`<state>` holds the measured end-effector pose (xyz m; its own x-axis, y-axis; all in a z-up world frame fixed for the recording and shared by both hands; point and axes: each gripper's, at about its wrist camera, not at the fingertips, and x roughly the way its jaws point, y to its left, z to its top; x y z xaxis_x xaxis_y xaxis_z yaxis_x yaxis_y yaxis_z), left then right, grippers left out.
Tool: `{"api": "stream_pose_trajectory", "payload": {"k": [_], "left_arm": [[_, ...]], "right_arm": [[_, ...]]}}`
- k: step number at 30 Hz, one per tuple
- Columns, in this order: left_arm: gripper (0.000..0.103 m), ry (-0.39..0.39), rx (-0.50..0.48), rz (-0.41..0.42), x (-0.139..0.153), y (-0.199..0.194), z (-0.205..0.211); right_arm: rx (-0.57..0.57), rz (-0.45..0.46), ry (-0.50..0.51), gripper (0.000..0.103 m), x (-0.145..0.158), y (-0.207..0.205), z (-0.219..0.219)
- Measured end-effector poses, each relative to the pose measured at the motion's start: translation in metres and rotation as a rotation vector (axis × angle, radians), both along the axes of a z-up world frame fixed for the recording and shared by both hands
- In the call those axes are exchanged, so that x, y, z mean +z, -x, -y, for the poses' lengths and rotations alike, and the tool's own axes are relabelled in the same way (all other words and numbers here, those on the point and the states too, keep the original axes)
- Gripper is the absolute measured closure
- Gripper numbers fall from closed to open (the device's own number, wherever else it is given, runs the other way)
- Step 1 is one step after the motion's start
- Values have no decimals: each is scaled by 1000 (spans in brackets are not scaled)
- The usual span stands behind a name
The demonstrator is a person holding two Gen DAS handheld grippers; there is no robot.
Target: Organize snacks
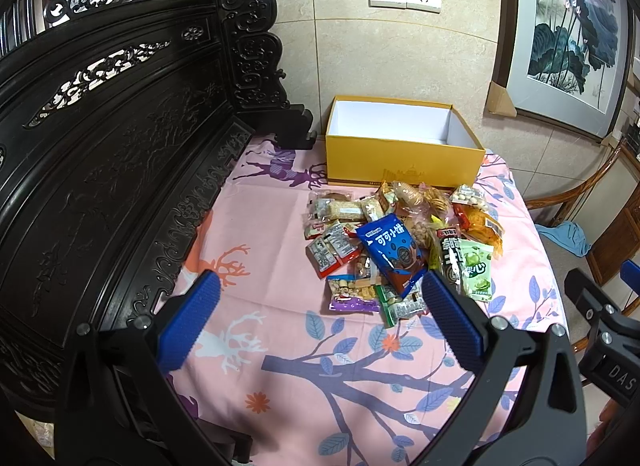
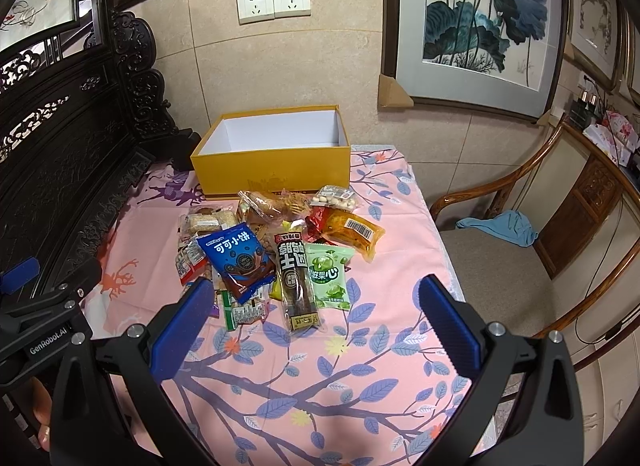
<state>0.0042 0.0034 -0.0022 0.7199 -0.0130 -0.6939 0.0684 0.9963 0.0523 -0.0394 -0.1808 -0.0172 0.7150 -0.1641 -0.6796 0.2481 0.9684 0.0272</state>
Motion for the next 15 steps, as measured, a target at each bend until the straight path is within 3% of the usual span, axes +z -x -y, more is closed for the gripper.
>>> {"api": "stream_pose_trajectory", "payload": {"k": [15], "left_arm": [[2,15,-12,-24,-9,-6,-2]], "right_arm": [[9,-17,-5,1,-9,-6,1]]}}
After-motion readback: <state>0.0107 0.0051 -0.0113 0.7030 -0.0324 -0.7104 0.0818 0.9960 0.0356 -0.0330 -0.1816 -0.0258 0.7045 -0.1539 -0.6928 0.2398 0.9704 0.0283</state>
